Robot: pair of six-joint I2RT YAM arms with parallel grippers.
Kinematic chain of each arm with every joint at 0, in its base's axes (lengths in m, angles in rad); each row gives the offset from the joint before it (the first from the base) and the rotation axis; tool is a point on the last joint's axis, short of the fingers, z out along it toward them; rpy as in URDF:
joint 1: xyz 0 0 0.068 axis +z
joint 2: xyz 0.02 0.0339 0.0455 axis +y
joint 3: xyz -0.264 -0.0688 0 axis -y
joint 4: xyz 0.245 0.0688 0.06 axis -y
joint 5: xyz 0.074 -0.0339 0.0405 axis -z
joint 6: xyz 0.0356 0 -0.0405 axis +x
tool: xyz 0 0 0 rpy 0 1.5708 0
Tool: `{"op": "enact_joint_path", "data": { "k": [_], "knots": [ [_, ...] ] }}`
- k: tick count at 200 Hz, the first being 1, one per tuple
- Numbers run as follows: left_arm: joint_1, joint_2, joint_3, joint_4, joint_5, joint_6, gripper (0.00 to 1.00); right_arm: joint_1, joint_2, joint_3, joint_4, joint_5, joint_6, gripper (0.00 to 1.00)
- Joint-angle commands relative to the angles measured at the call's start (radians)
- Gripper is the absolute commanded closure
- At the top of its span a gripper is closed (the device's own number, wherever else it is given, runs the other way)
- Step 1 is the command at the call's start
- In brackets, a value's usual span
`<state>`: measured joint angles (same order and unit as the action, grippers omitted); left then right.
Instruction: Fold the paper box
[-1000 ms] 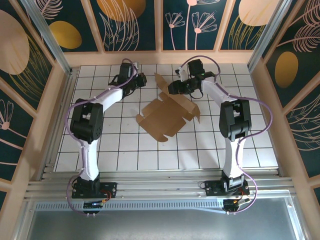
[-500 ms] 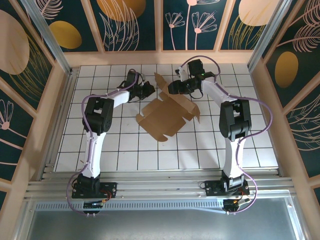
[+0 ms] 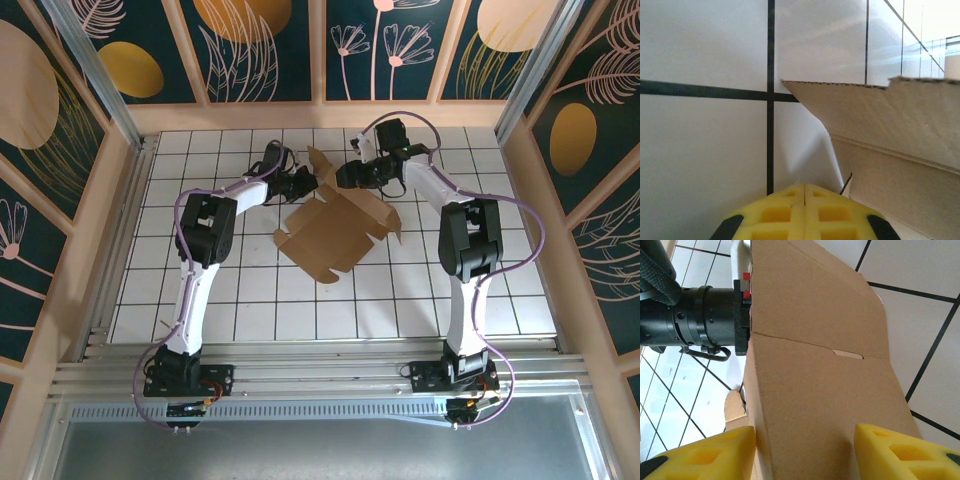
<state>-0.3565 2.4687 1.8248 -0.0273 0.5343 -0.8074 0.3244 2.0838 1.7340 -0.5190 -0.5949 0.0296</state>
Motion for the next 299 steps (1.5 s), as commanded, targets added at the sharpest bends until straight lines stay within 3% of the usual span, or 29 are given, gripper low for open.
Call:
{"op": "enact_joint_path", "data": {
  "k": [1,26,83,118,138,165,188,221,262,299],
  "knots": [
    [-0.01,0.018,0.024,-0.073,-0.023,0.044,1.0,0.001,-0.025,-0.008,0.002,0.014,0.004,0.46],
    [-0.01,0.014,0.028,-0.067,-0.007,0.051,1.0,-0.001,-0.03,-0.014,0.003,0.018,0.001,0.45],
    [0.019,-0.062,-0.017,-0.082,-0.207,0.084,1.0,0.0,-0.04,-0.04,0.011,0.021,-0.002,0.45],
    [0.017,-0.051,-0.006,-0.131,-0.222,0.115,1.0,0.0,-0.039,-0.041,0.017,0.02,0.001,0.45],
    [0.014,-0.037,-0.024,-0.09,-0.132,0.113,1.0,0.0,-0.038,-0.042,0.02,0.02,0.001,0.46],
    [-0.013,0.034,0.088,-0.186,-0.061,0.149,1.0,0.0,-0.035,-0.041,0.02,0.018,0.003,0.45],
    [-0.019,0.06,0.084,-0.086,0.097,0.071,1.0,0.0,-0.039,-0.045,0.021,0.018,0.004,0.45],
    [-0.025,0.042,0.07,-0.039,0.137,0.054,1.0,0.0,-0.042,-0.05,0.023,0.021,0.003,0.45],
    [-0.033,-0.021,-0.032,0.197,0.291,-0.039,1.0,-0.001,-0.043,-0.054,0.027,0.028,0.007,0.46],
    [-0.059,0.007,0.028,0.114,0.317,0.038,1.0,-0.002,-0.051,-0.058,0.035,0.035,0.013,0.46]
  ]
}}
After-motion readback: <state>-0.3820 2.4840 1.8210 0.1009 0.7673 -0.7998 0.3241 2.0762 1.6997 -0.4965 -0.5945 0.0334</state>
